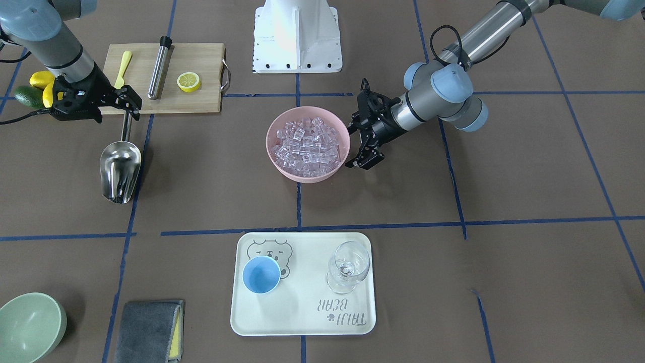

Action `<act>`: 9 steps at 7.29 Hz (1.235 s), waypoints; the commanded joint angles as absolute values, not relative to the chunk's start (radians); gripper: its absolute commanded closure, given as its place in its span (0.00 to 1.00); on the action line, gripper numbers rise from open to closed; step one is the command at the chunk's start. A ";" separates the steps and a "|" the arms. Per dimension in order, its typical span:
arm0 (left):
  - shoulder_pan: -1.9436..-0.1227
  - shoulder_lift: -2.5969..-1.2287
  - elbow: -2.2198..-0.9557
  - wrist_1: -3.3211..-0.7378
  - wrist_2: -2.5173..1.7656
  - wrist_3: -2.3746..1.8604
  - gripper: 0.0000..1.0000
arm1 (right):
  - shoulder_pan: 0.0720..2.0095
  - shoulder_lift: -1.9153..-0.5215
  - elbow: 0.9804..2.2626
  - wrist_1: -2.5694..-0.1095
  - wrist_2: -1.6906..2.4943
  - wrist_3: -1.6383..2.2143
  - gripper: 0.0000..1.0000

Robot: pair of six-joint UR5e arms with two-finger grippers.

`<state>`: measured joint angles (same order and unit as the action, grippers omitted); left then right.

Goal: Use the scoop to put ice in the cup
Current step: 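Reach the right gripper to the metal scoop and grasp its handle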

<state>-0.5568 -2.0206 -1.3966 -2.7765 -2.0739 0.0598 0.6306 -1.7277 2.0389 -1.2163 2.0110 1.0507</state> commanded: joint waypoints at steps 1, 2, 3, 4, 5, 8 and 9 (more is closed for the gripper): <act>-0.557 -2.022 -1.397 -2.778 -2.075 0.060 0.00 | 0.601 -1.729 2.022 -1.213 2.003 1.058 0.14; -0.557 -2.022 -1.397 -2.778 -2.074 0.060 0.00 | 0.598 -1.727 2.019 -1.213 2.003 1.058 0.16; -0.557 -2.022 -1.397 -2.778 -2.074 0.060 0.00 | 0.595 -1.724 2.019 -1.213 2.003 1.058 0.17; -0.557 -2.022 -1.397 -2.778 -2.075 0.060 0.00 | 0.591 -1.718 2.017 -1.213 2.002 1.058 0.18; -0.557 -2.022 -1.397 -2.778 -2.075 0.060 0.00 | 0.588 -1.717 2.017 -1.213 2.000 1.058 0.18; -0.557 -2.022 -1.397 -2.778 -2.075 0.060 0.00 | 0.574 -1.717 2.006 -1.213 1.999 1.058 0.42; -0.557 -2.022 -1.397 -2.778 -2.074 0.060 0.00 | 0.575 -1.717 2.006 -1.215 2.000 1.058 0.85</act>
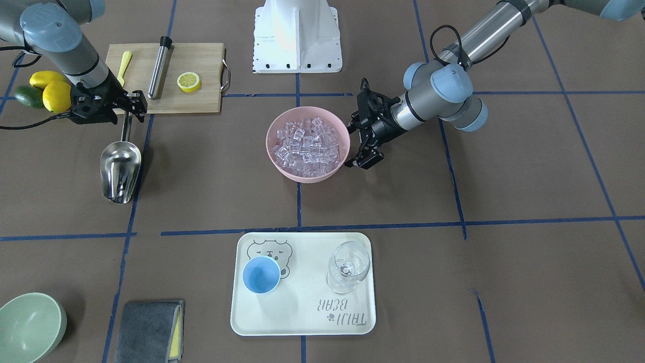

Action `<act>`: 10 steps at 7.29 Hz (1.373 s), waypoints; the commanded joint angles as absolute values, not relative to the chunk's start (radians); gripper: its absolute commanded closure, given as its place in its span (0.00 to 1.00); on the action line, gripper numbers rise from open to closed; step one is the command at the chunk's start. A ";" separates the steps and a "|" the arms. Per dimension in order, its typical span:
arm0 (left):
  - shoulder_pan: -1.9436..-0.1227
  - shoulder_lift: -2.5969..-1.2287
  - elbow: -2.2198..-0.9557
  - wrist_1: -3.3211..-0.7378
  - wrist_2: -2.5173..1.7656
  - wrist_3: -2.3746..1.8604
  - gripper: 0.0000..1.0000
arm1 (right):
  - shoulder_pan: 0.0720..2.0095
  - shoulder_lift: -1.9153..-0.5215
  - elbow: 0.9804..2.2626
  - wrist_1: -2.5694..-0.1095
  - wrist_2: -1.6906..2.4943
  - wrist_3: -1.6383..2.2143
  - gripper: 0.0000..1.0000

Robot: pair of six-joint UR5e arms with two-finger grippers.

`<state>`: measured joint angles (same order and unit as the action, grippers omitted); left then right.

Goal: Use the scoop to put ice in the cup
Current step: 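Lift the scoop with the right gripper and carry it toward the bowl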

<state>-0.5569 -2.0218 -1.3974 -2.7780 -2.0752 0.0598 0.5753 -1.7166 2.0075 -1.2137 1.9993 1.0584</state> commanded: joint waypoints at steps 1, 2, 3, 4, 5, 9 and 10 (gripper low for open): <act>-0.557 -2.022 -1.397 -2.778 -2.075 0.060 0.00 | 0.577 -1.717 2.008 -1.216 2.000 1.058 1.00; -0.557 -2.020 -1.397 -2.780 -2.075 0.060 0.00 | 0.578 -1.717 2.011 -1.218 2.000 1.057 1.00; -0.557 -2.020 -1.399 -2.780 -2.075 0.060 0.00 | 0.581 -1.713 2.032 -1.219 2.015 1.055 1.00; -0.557 -2.020 -1.399 -2.780 -2.075 0.058 0.00 | 0.603 -1.721 2.074 -1.227 2.016 1.055 1.00; -0.557 -2.020 -1.399 -2.781 -2.075 0.058 0.00 | 0.630 -1.723 2.097 -1.229 2.019 1.055 1.00; -0.557 -2.019 -1.402 -2.781 -2.075 0.055 0.00 | 0.630 -1.687 2.158 -1.264 2.010 0.785 1.00; -0.557 -2.022 -1.402 -2.781 -2.075 0.054 0.00 | 0.637 -1.675 2.161 -1.264 2.006 0.627 1.00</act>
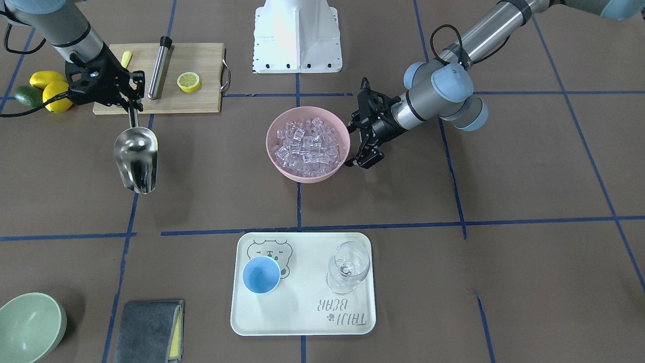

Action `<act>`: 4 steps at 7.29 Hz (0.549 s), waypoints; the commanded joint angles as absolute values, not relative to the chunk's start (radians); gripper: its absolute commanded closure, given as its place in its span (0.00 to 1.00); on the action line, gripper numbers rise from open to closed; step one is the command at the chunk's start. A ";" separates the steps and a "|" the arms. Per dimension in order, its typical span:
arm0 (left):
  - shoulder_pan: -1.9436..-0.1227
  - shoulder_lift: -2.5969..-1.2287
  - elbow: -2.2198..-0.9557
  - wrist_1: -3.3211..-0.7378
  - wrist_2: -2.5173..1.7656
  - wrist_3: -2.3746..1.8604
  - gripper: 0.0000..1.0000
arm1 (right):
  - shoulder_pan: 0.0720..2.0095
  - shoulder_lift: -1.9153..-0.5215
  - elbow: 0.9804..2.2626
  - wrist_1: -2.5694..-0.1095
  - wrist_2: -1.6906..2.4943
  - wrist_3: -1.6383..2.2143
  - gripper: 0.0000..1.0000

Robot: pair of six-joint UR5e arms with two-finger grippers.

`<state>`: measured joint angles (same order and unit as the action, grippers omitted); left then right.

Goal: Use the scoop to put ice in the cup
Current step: 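Lift the scoop with the right gripper and carry it toward the bowl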

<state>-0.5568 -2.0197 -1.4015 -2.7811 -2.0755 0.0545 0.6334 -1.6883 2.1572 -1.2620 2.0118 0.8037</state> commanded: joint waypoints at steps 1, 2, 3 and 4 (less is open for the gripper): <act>-0.557 -2.022 -1.402 -2.781 -2.075 0.054 0.00 | 0.641 -1.658 2.161 -1.266 2.003 0.480 1.00; -0.557 -2.023 -1.401 -2.781 -2.074 0.052 0.00 | 0.652 -1.640 2.161 -1.284 2.003 0.353 1.00; -0.557 -2.022 -1.401 -2.780 -2.075 0.054 0.00 | 0.673 -1.567 2.163 -1.405 2.003 0.219 1.00; -0.557 -2.023 -1.401 -2.780 -2.075 0.052 0.00 | 0.696 -1.442 2.172 -1.612 2.002 0.136 1.00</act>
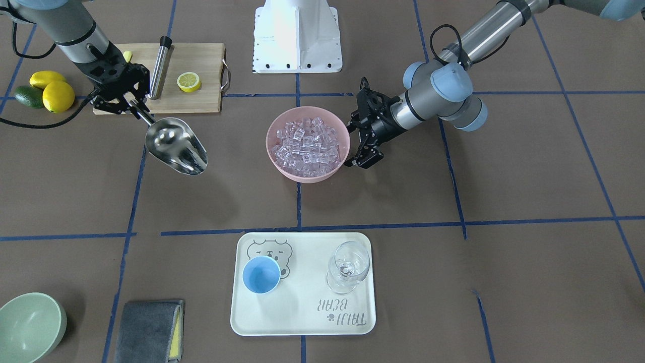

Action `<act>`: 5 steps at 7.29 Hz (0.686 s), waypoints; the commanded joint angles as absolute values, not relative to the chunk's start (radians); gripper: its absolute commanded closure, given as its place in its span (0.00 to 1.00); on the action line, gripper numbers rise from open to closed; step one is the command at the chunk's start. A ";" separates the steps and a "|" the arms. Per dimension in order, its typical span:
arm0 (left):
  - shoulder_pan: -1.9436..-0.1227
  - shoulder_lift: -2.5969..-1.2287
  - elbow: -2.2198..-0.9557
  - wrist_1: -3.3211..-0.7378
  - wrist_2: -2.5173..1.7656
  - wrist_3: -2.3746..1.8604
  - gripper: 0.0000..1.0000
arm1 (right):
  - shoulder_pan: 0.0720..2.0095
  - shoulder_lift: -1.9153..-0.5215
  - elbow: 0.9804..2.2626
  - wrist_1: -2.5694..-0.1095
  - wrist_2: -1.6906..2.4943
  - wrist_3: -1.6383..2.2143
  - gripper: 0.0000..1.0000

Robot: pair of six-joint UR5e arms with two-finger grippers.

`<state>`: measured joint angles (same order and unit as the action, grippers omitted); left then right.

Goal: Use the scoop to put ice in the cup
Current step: 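Lift the scoop with the right gripper and carry it toward the bowl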

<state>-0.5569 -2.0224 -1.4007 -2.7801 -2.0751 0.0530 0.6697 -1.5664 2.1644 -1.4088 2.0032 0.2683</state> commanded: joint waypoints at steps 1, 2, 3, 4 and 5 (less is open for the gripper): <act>-0.557 -2.023 -1.401 -2.780 -2.075 0.052 0.00 | 0.690 -1.330 2.184 -1.784 1.984 0.112 1.00; -0.557 -2.023 -1.401 -2.780 -2.075 0.052 0.00 | 0.671 -1.187 2.186 -2.007 1.970 0.092 1.00; -0.557 -2.023 -1.401 -2.780 -2.075 0.052 0.00 | 0.637 -1.042 2.186 -2.240 1.930 0.091 1.00; -0.557 -2.022 -1.401 -2.780 -2.075 0.052 0.00 | 0.602 -0.928 2.178 -2.398 1.878 0.091 1.00; -0.557 -2.023 -1.399 -2.780 -2.075 0.052 0.00 | 0.594 -0.813 2.118 -2.522 1.876 0.091 1.00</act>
<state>-0.5568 -2.0228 -1.4000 -2.7795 -2.0755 0.0522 0.6162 -0.9645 2.1673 -2.3337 1.9005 0.0923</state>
